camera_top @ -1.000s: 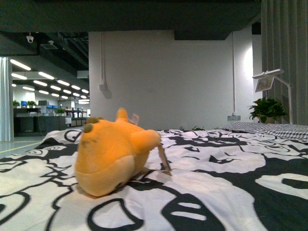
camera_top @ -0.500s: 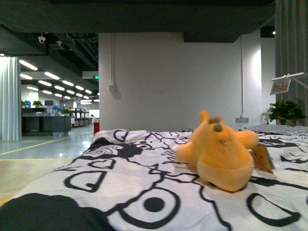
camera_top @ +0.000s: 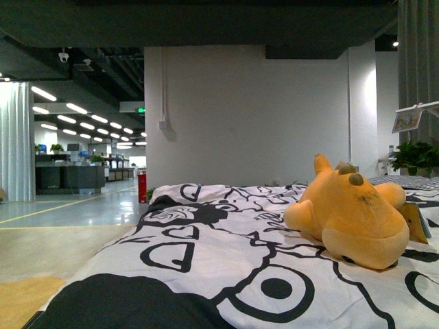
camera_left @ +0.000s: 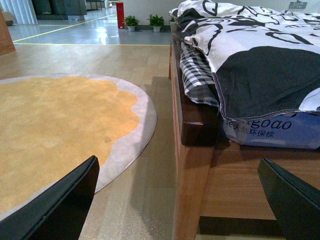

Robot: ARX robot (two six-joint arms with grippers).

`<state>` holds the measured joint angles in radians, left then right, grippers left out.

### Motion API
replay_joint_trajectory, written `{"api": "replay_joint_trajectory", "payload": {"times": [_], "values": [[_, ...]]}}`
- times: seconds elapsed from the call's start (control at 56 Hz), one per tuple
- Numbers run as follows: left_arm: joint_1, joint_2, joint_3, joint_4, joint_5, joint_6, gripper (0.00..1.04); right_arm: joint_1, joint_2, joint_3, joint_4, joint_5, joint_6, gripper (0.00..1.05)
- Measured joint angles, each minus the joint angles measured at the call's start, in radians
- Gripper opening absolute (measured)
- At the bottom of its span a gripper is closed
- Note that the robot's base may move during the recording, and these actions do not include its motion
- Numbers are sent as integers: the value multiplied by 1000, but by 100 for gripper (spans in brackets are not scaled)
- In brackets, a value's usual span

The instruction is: Put away toys

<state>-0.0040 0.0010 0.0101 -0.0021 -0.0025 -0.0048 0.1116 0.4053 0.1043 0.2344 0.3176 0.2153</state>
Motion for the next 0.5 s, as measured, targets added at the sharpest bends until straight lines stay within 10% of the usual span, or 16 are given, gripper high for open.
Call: {"api": "replay_joint_trajectory", "payload": {"times": [0.5], "values": [[0,0,0,0,0,0,98,211,857,331,731,154,-135,98]]}}
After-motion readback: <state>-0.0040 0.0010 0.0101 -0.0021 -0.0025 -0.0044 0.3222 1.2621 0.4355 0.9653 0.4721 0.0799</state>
